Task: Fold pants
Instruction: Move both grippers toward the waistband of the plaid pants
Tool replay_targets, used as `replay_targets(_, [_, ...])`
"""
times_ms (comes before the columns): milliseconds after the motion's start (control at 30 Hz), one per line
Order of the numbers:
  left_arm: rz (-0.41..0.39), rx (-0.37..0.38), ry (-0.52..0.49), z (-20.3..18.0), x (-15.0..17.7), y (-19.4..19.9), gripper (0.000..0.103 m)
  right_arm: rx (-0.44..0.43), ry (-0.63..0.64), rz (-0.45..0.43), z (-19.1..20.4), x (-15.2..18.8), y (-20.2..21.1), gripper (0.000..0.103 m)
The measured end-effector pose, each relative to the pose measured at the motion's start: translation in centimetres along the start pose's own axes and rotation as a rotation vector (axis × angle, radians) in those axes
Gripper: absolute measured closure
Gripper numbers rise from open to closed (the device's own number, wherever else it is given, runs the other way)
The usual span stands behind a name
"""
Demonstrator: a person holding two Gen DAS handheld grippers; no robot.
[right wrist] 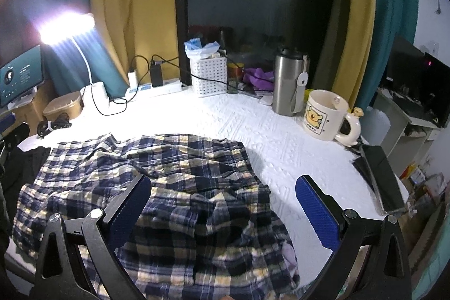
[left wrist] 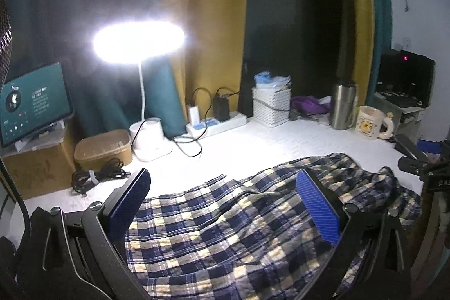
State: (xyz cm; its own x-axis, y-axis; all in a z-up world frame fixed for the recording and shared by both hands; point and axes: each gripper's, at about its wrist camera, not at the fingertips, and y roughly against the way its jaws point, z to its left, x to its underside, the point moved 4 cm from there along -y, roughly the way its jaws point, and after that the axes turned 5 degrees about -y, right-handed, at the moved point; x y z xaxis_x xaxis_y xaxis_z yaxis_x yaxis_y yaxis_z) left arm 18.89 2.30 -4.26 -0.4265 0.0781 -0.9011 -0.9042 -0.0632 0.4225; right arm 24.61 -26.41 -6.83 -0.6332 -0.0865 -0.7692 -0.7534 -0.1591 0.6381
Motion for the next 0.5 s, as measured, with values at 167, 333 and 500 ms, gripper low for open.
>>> replay_targets(167, [0.063,-0.015,0.027,1.5,0.7,-2.6,0.001,-0.002,-0.001,0.035,-0.3,-0.7,-2.8,0.000])
replay_targets(333, [0.120,-0.033,0.042,2.9,1.4,-5.1,0.001,-0.003,0.006,0.063,-0.3,-1.4,-5.2,0.000])
replay_targets(500, [0.163,-0.052,0.049,4.4,1.8,-7.0,0.001,-0.002,0.012,0.082,-0.2,-2.3,-7.4,0.000])
